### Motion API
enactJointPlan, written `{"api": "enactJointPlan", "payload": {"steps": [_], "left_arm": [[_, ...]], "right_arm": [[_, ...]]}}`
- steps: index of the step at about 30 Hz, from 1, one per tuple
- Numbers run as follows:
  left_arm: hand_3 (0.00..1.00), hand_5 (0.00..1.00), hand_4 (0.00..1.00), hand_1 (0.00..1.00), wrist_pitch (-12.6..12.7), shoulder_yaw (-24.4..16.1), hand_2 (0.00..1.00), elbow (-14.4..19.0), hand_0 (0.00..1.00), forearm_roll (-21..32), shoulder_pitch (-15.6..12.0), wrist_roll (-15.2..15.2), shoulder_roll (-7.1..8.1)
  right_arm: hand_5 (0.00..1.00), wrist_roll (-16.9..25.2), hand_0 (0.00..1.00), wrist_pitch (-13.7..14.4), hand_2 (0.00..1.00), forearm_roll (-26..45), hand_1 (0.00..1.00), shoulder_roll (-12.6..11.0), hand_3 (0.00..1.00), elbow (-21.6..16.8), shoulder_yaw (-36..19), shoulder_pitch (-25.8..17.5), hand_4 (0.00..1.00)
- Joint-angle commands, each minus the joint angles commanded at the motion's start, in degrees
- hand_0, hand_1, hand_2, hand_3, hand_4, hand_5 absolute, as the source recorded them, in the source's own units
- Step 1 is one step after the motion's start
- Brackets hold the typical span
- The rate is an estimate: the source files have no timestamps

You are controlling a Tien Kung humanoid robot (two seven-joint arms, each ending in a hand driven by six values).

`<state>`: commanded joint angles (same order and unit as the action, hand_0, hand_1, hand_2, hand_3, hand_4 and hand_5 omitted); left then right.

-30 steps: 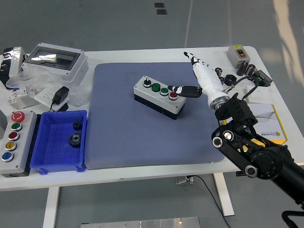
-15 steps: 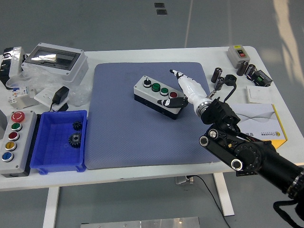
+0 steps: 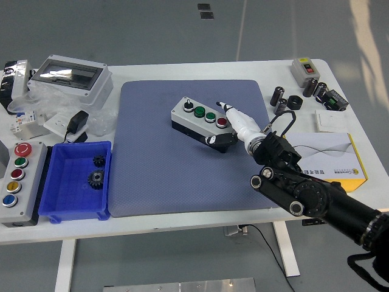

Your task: Pick up the button,place it on the desk,press the button,press the button

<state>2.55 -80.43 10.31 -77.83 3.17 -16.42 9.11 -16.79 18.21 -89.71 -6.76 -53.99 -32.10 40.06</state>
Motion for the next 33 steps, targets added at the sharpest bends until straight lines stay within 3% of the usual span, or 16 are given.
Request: {"api": "enactJointPlan", "payload": {"steps": [11,12,17,18,24,25,30,31,33], "left_arm": [[0.597,0.217,0.613,0.515,-0.12,-0.07,0.532,0.0,0.625,-0.44,0.32,0.15,0.01],[0.595,0.218,0.613,0.516,-0.12,-0.05,0.532,0.0,0.626,-0.43,0.31,0.14,0.01],[0.595,0.218,0.613,0.516,-0.13,-0.12,0.532,0.0,0.626,-0.58,0.31,0.13,0.0],[0.594,0.219,0.612,0.515,-0.13,-0.11,0.531,0.0,0.626,-0.59,0.32,0.15,0.0],[0.594,0.219,0.612,0.515,-0.13,-0.08,0.531,0.0,0.626,-0.62,0.36,0.19,-0.02],[0.592,0.22,0.61,0.514,-0.14,-0.07,0.531,0.0,0.626,-0.62,0.36,0.2,-0.02],[0.592,0.22,0.61,0.514,-0.13,-0.05,0.531,0.0,0.626,-0.6,0.34,0.25,-0.04],[0.593,0.222,0.609,0.515,-0.13,-0.03,0.532,0.0,0.626,-0.56,0.32,0.26,-0.05],[0.593,0.222,0.609,0.515,-0.12,-0.04,0.532,0.0,0.626,-0.55,0.29,0.28,-0.05]], "right_arm": [[0.373,-0.61,0.998,3.01,0.998,0.79,0.998,0.29,0.998,1.66,3.66,0.44,0.983],[0.271,-0.74,0.475,3.1,0.758,0.77,0.678,0.32,0.998,1.76,3.94,0.46,0.918],[0.271,-1.13,0.475,4.11,0.758,0.72,0.678,0.46,0.998,2.29,5.12,0.56,0.918],[0.103,-1.13,0.263,4.37,0.563,0.72,0.459,0.47,0.852,2.35,5.27,0.57,0.715],[0.103,-0.82,0.263,6.2,0.563,0.67,0.459,0.57,0.852,2.53,5.81,0.52,0.715],[0.051,-0.8,0.162,6.33,0.472,0.58,0.373,0.57,0.636,2.55,5.89,0.5,0.321],[0.051,-0.2,0.162,7.26,0.472,0.09,0.373,0.26,0.636,2.2,5.82,0.2,0.321],[0.002,0.09,0.12,7.45,0.417,0.05,0.308,0.1,0.53,1.99,5.68,0.11,0.151],[0.002,1.12,0.12,7.71,0.417,0.3,0.308,-0.5,0.53,1.18,5.28,-0.15,0.151]]}}
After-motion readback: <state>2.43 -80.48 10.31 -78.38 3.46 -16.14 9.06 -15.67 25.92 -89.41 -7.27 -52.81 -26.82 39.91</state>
